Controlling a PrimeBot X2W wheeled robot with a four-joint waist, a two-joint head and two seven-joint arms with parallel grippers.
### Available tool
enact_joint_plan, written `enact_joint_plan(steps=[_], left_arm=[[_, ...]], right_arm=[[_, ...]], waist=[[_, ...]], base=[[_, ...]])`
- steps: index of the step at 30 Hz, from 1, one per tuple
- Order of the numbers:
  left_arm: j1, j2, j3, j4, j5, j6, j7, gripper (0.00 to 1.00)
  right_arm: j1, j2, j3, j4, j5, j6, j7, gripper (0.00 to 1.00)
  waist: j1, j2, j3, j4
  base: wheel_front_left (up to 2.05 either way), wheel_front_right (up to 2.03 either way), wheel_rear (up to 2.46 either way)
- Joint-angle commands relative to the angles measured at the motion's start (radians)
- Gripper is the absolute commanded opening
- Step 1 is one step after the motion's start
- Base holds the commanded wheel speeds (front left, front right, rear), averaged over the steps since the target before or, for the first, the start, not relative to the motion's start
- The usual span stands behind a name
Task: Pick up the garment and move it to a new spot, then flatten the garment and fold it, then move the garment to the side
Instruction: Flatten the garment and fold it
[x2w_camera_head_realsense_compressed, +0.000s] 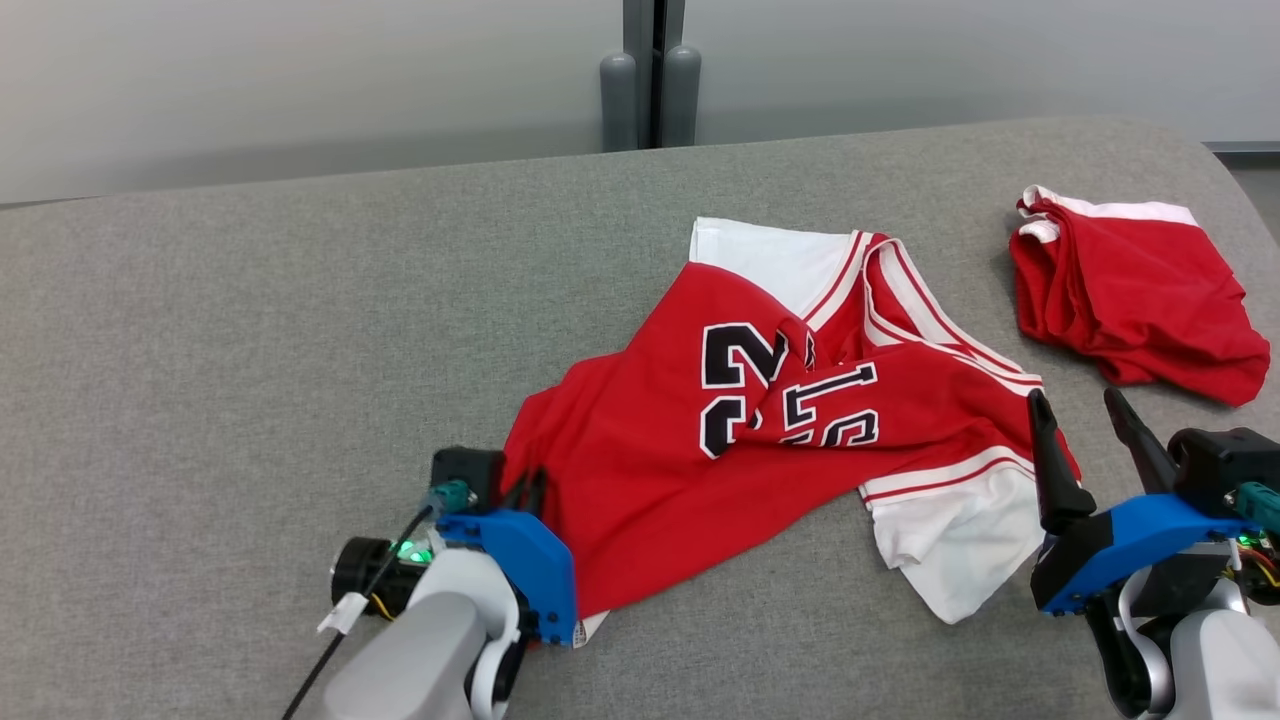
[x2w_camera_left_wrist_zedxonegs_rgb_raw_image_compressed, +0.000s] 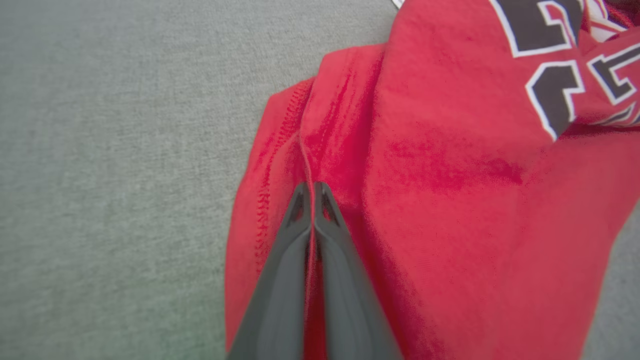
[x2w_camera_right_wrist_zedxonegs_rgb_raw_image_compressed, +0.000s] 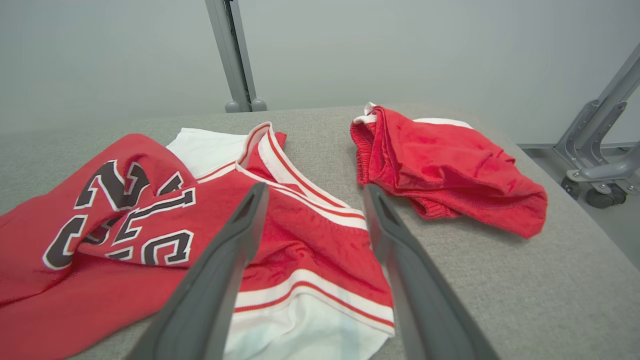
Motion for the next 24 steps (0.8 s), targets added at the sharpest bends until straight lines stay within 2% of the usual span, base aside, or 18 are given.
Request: enact_joint_plan(steps=[1, 13, 18, 19, 20, 21, 22, 24], left_arm=[[-0.040, 0.006, 0.012, 0.024, 0.009, 0.007, -0.026, 0.00], [-0.199, 0.047, 0.054, 0.168, 0.009, -0.012, -0.083, 0.00], [-0.221, 0.047, 0.074, 0.221, -0.016, -0.027, -0.093, 0.00], [-0.224, 0.048, 0.079, 0.229, -0.018, -0.028, -0.106, 0.20], [-0.224, 0.048, 0.085, 0.235, -0.021, -0.029, -0.121, 0.47], [-0.224, 0.048, 0.085, 0.235, -0.021, -0.029, -0.121, 0.47], [-0.223, 0.044, 0.092, 0.238, -0.029, -0.032, -0.136, 1.00], [-0.221, 0.040, 0.104, 0.237, -0.034, -0.039, -0.163, 1.00]], right_arm=[[0.007, 0.001, -0.002, -0.006, 0.005, 0.000, -0.007, 1.00], [-0.026, 0.001, 0.001, -0.019, 0.011, 0.000, -0.014, 1.00], [-0.042, 0.001, 0.002, -0.011, 0.013, 0.000, -0.032, 1.00], [-0.041, 0.001, 0.002, -0.010, 0.016, 0.000, -0.038, 1.00], [-0.040, 0.001, 0.001, -0.010, 0.022, 0.000, -0.048, 1.00], [-0.040, 0.001, 0.001, -0.010, 0.022, 0.000, -0.048, 1.00], [-0.038, 0.001, -0.002, -0.009, 0.024, 0.000, -0.057, 1.00], [-0.032, 0.001, -0.004, -0.004, 0.028, 0.000, -0.072, 1.00]], waist=[[0.0000, 0.0000, 0.002, 0.001], [0.0000, 0.0000, 0.026, 0.001], [0.0000, 0.0000, 0.030, -0.001], [0.0000, 0.0000, 0.030, 0.000], [0.0000, 0.0000, 0.029, 0.001], [0.0000, 0.0000, 0.029, 0.001], [0.0000, 0.0000, 0.027, 0.003], [0.0000, 0.0000, 0.022, 0.010]], base=[[0.00, 0.00, 0.00], [0.00, 0.00, 0.00], [0.00, 0.00, 0.00], [0.00, 0.00, 0.00], [0.00, 0.00, 0.00], [0.00, 0.00, 0.00], [0.00, 0.00, 0.00], [0.00, 0.00, 0.00]])
